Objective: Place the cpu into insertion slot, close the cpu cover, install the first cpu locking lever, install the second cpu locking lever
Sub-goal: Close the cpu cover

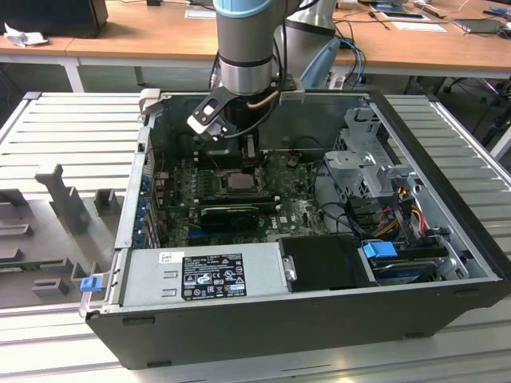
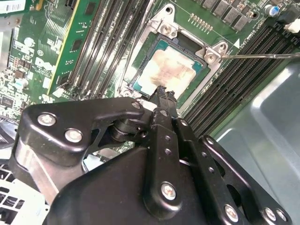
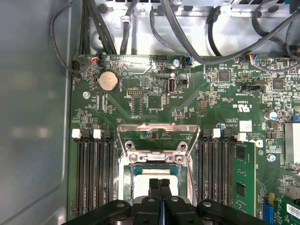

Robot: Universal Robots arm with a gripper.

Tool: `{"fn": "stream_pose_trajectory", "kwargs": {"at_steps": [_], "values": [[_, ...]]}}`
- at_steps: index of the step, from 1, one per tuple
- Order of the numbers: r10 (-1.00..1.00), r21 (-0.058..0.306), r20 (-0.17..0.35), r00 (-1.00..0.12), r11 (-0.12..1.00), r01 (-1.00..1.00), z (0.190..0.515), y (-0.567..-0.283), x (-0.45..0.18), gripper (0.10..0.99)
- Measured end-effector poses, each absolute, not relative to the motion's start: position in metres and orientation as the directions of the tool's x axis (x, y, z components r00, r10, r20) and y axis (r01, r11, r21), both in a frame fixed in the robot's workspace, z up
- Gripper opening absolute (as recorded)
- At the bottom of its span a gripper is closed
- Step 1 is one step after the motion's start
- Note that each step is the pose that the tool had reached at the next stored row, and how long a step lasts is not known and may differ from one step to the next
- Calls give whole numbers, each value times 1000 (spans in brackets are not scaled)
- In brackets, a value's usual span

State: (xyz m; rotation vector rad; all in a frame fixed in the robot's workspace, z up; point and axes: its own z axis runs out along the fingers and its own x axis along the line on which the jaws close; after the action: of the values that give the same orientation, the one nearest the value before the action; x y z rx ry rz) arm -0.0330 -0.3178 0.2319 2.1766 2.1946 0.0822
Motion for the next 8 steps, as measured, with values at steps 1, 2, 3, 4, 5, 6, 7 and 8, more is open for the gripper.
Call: {"fn": "stream_pose_trajectory", "kwargs": {"at_steps": [1, 2, 3, 4, 5, 6, 7, 8], "values": [[1000, 73, 2, -8, 8, 997, 233, -318, -33, 106], [1000, 73, 2, -8, 8, 997, 234, -318, -33, 106], [1000, 73, 3, -8, 8, 997, 235, -318, -33, 106], [1000, 73, 2, -8, 8, 997, 235, -318, -32, 106], [1000, 73, 2, -8, 8, 997, 235, -318, -31, 106], [1000, 73, 2, -8, 8, 997, 235, -318, -31, 106], [1000, 73, 2, -8, 8, 997, 236, -318, -31, 106], [1000, 73, 2, -8, 8, 997, 239, -318, -31, 106]]}}
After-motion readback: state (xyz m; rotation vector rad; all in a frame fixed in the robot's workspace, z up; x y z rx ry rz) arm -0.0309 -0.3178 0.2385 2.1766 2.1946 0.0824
